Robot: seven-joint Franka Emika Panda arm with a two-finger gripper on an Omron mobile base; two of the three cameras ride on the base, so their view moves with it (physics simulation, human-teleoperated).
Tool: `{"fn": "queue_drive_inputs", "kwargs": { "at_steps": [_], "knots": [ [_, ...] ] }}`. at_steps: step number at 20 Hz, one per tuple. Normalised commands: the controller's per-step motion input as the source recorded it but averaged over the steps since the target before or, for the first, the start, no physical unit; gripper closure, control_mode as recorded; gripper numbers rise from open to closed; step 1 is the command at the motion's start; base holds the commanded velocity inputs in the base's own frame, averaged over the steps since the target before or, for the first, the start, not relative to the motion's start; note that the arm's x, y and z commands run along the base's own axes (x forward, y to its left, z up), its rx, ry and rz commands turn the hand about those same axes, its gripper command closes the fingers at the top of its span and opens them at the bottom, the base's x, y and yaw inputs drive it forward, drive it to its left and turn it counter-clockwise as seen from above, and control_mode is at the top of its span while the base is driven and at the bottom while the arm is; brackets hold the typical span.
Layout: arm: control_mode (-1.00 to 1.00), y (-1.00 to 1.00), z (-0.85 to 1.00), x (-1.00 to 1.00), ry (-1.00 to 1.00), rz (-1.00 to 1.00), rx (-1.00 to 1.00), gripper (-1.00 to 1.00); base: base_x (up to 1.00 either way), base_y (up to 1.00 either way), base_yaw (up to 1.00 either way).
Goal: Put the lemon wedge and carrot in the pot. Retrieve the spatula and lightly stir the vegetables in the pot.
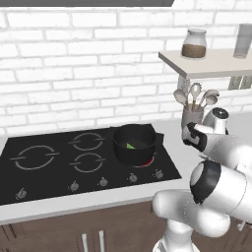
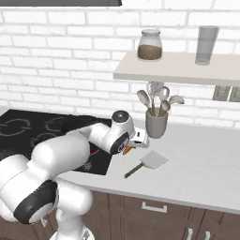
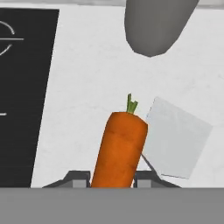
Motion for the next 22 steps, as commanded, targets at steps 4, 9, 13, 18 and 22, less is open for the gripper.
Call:
{"fn": "queue_drive_inputs", "kwargs": {
  "at_steps": [4, 9, 13, 18, 22],
  "knots": [
    [-1.0, 0.65, 1.0, -0.53, -0.06, 0.0, -0.02, 1.0, 0.0, 0.0, 0.0],
    [-1.0, 0.51, 1.0, -0.47, -0.11, 0.01, -0.03, 1.0, 0.0, 0.0, 0.0],
    [-1.0, 0.39, 1.0, -0.33, -0.08, 0.04, -0.01, 1.0, 0.0, 0.0, 0.0],
    [-1.0, 0.39, 1.0, -0.04, -0.04, 0.13, -0.03, 1.0, 0.0, 0.0, 0.0],
    [-1.0, 0.82, 0.76, 0.23, 0.01, 0.28, -0.03, 1.0, 0.0, 0.0, 0.0]
  ]
}}
